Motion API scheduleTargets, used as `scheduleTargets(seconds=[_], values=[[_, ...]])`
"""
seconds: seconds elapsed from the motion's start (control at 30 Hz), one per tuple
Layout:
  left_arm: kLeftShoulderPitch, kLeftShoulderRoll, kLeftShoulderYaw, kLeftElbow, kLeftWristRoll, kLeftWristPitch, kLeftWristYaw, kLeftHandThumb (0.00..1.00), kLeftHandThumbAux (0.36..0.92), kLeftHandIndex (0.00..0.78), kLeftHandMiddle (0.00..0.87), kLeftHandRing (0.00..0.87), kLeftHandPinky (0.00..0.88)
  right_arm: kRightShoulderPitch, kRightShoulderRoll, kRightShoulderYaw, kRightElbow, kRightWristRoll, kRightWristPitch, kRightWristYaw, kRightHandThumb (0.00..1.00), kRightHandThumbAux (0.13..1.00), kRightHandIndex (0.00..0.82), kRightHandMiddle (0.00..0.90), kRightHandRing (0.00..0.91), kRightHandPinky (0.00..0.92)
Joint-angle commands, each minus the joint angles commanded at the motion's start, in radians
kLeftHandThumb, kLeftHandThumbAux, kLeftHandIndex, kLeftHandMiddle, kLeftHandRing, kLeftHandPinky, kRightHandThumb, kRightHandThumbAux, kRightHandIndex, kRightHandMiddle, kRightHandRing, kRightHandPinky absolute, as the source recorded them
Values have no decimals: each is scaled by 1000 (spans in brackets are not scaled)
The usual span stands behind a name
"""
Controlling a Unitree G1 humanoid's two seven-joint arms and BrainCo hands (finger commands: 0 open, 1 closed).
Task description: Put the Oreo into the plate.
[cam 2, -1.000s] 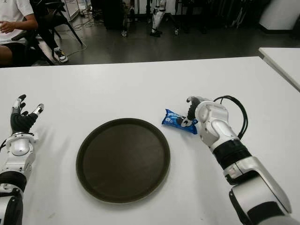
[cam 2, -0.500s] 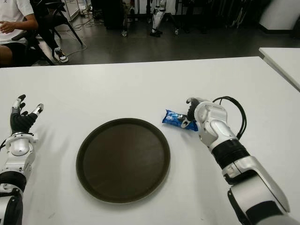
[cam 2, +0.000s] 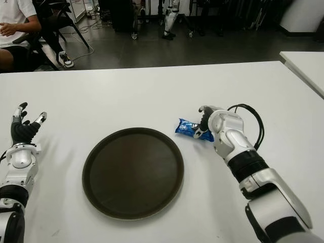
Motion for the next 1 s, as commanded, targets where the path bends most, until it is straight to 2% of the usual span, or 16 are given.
scheduleTargets(seconds=[0.3,0.53,1.0], values=[[3,-1,2,-4,-5,-1,-7,0,676,0,0,0,0,13,-3,-8,-26,-3,-8,-3,0,827,56,96,71,0],[6,2,0,-8,-2,4,-7,0,656,0,0,0,0,15,-2,-9,-36,-2,-3,4,0,824,57,97,74,0],[0,-1,8,-1,-10,2,-2,0,677,0,0,0,0,26,-7,-9,-66,16,-69,38,0,839,52,88,47,0]])
